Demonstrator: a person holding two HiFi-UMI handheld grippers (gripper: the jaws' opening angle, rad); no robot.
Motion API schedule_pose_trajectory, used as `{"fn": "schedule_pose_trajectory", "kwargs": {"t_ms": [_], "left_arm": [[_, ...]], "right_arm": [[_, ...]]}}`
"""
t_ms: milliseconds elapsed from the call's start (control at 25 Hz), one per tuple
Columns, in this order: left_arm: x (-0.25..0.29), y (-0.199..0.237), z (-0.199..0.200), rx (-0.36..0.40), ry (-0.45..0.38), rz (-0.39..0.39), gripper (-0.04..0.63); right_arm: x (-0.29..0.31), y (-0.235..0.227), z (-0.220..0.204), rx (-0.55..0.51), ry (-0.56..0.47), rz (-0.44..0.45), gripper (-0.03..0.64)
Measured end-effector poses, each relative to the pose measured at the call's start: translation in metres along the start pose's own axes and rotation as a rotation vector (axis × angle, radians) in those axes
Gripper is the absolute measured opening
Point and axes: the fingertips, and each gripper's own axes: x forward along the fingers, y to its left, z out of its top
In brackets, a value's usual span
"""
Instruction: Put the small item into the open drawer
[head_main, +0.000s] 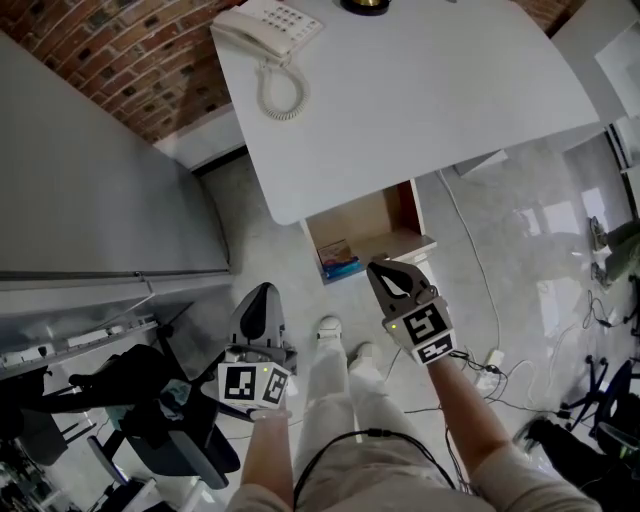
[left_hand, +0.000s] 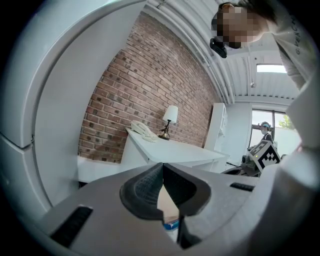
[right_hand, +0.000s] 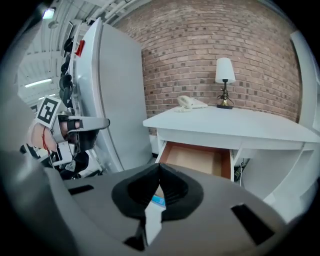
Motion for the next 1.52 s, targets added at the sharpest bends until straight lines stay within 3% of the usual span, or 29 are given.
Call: {"fn": "schedule_pose_trajectory", "kwargs": {"t_ms": [560, 1520], "left_arm": [[-0.033, -0.019, 0.039, 0.026, -0.046, 0.003, 0.005], [-0.074, -0.049, 0.114, 0.086, -0.145, 0.019, 0.005]], "right_arm": [[-0.061, -0.014, 0.038, 0.115, -0.131, -0.069, 0.006], [-0.147, -0.016, 0.105, 0.111, -0.363, -0.09, 0.005]]}}
